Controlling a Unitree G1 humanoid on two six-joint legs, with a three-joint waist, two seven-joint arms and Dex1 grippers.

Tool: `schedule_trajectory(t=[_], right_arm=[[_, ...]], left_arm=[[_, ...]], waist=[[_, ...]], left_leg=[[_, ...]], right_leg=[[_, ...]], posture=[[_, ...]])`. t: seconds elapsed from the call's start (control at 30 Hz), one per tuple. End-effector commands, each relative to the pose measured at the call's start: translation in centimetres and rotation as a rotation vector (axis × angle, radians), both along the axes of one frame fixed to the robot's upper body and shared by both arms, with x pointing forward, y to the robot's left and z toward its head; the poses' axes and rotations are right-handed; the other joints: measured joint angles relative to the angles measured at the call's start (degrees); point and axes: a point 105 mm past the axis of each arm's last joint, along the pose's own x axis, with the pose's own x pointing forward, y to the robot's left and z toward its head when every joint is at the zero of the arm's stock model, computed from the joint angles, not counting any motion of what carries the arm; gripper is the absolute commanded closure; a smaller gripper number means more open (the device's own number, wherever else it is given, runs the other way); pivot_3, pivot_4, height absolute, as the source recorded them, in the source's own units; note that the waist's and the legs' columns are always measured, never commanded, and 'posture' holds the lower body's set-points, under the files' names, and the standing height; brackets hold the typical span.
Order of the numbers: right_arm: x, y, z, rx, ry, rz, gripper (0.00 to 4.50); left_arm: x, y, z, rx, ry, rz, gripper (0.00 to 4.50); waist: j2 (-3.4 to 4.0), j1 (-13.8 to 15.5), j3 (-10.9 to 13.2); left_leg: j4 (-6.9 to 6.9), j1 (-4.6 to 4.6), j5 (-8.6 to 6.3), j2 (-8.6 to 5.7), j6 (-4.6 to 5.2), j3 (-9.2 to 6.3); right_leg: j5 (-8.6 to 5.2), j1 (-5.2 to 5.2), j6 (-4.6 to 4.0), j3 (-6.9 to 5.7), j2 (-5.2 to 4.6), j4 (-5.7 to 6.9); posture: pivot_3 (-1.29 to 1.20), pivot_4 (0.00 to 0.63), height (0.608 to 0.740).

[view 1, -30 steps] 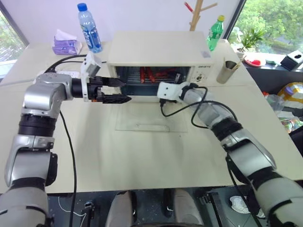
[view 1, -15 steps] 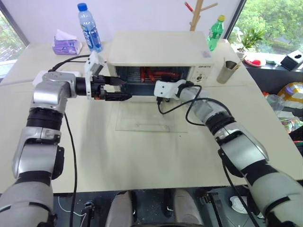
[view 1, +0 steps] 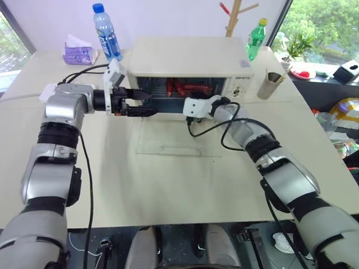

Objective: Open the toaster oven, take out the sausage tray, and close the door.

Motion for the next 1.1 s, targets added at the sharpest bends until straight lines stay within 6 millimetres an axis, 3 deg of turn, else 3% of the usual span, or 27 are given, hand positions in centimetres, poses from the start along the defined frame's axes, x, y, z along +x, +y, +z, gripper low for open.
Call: schedule_trajectory(t=[0.03, 0.5, 1.1], right_arm=[[-1.3, 1.0, -0.1, 0.015, -0.001, 0.071, 4.48], [-6.6, -0.3, -1.1, -0.008, -0.044, 0.123, 4.48], [-11.3, -2.6, -0.9, -0.049, -0.115, 0.186, 4.48]], left_arm=[[0.5, 0.3, 1.9, -0.014, -0.071, 0.016, 0.0], [0.8, 0.6, 1.7, -0.008, -0.068, 0.024, 0.0], [0.4, 1.7, 1.8, -0.006, -0.052, 0.027, 0.0]], waist=[[0.0, 0.1, 0.0], [-0.03, 0.5, 0.0], [-0.07, 0.4, 0.0]], left_leg=[[0.0, 0.0, 0.0, 0.0, 0.0, 0.0], [0.04, 0.01, -0.09, -0.01, 0.15, -0.05], [0.06, 0.05, -0.1, -0.02, 0.19, -0.08]], right_leg=[[0.0, 0.0, 0.0, 0.0, 0.0, 0.0], [0.0, 0.06, 0.01, -0.01, 0.0, 0.02], [0.0, 0.07, 0.01, -0.01, 0.0, 0.02]], posture=[[0.0, 0.15, 0.722], [0.0, 0.15, 0.722], [0.0, 0.15, 0.722]])
